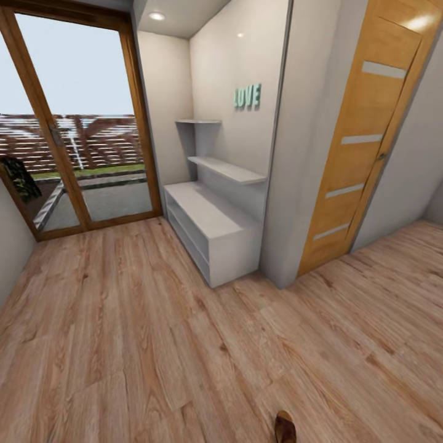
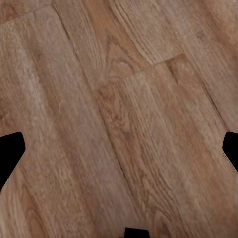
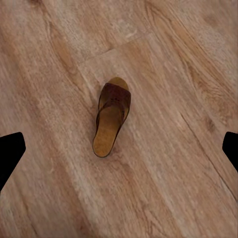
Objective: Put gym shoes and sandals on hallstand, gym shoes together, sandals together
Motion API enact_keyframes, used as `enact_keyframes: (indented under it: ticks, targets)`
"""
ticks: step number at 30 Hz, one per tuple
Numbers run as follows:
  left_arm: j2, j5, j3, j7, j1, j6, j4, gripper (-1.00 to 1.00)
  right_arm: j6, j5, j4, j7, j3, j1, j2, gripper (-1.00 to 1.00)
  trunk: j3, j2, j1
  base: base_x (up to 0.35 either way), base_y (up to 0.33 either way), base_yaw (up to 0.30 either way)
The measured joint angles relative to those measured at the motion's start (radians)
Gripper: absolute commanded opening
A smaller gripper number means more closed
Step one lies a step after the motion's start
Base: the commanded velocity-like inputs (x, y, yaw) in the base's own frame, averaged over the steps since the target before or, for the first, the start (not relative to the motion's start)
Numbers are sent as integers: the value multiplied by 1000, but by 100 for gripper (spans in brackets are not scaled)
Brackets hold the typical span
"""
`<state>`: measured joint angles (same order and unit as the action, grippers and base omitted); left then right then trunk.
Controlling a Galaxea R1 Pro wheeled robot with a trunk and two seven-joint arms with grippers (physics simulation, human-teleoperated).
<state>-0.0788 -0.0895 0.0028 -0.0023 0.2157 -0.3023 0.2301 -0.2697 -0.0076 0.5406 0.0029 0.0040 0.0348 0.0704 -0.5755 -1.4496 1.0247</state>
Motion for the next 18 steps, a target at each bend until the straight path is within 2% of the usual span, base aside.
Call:
enact_keyframes:
  ticks: [4,12,18]
  targets:
    - [-1,0,0,0,0,0,2,100,0,1,-1,1,1,0,0,100,0,0,0,139,-1,0]
    - [-6,5,-4,-1,11,2,9,100,2,2,32,-1,1,2,-1,100,0,0,0,38,0,0]
    - [-9,10,-9,-3,69,15,44,100,12,1,118,-5,1,8,-1,100,0,0,0,9,0,0]
